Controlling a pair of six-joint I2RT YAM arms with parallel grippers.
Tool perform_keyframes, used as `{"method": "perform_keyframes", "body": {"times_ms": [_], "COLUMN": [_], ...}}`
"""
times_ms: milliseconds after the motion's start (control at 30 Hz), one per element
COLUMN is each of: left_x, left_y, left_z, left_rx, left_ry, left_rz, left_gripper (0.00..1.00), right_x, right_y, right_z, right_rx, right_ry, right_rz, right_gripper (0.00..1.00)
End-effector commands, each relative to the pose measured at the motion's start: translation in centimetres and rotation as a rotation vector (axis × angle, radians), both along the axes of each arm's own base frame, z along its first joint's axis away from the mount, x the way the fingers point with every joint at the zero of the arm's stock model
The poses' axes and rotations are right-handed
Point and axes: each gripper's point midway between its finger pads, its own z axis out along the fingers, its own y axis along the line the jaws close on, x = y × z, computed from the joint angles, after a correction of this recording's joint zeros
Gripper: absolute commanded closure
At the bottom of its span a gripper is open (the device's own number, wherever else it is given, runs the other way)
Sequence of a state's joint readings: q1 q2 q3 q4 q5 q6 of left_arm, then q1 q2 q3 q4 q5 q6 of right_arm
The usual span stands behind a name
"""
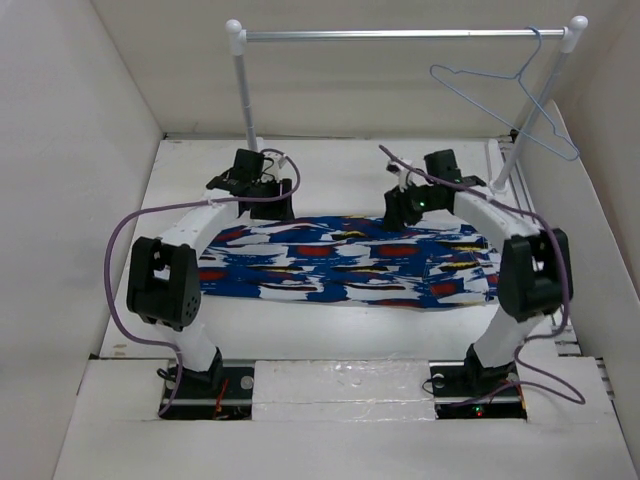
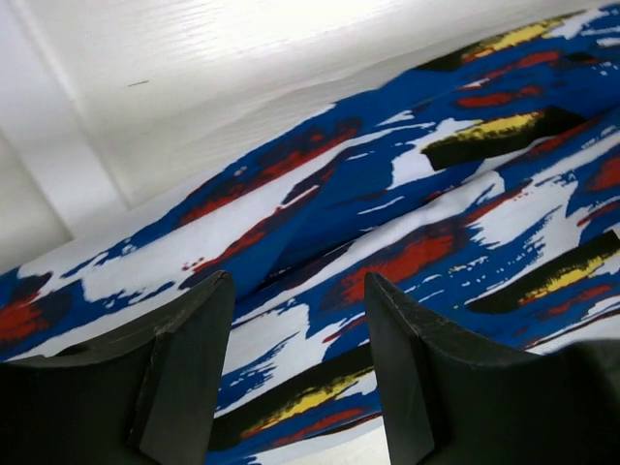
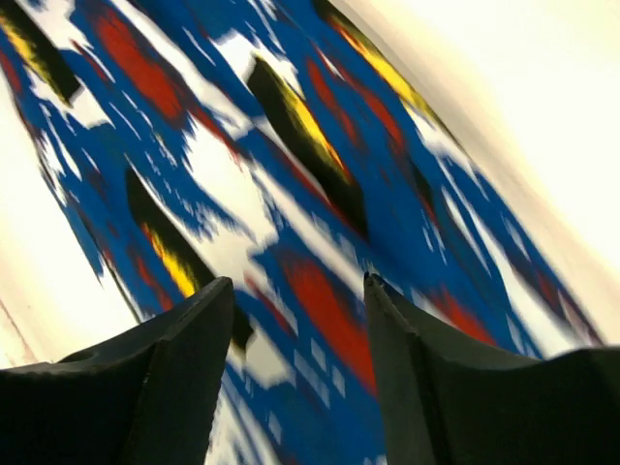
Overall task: Place the trousers on the hanger
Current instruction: Fold the trousers
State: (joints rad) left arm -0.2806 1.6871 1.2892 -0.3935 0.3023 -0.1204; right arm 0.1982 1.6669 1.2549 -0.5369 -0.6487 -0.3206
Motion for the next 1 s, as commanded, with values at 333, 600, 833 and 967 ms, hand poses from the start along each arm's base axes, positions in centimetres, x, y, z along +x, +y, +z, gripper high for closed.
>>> {"method": "perform_keyframes", "body": {"times_ms": [333,600,833,967], "left_x": [-3.2,-4.5,-4.9,-4.8], "left_y": [-5.1,-4.3,-4.2,-4.1], "left_z": [-4.5,-6.7,-7.8,-7.7], "left_rx": [0.129,0.149,0.156,0.162], "left_ry": [0.034,0.085,0.117,0.114], "left_rz": [-0.283,-0.270,-0.272,-0.268], "left_gripper": [0.43,0.55,0.68,0.93], "right_x": [2.3,0.4,-0.3,-0.1], "right_y": [4.6,5.5,5.2,5.0], "right_z": [-5.3,-7.0,-7.2,-6.4], "right_rx": [0.015,0.051,0.049,0.064], "right_ry": [0.118,0.174,0.183,0.166], "right_rz": [0.255,0.272,0.265,0.243], "right_gripper": [0.33,0.47,0.69,0.94]}}
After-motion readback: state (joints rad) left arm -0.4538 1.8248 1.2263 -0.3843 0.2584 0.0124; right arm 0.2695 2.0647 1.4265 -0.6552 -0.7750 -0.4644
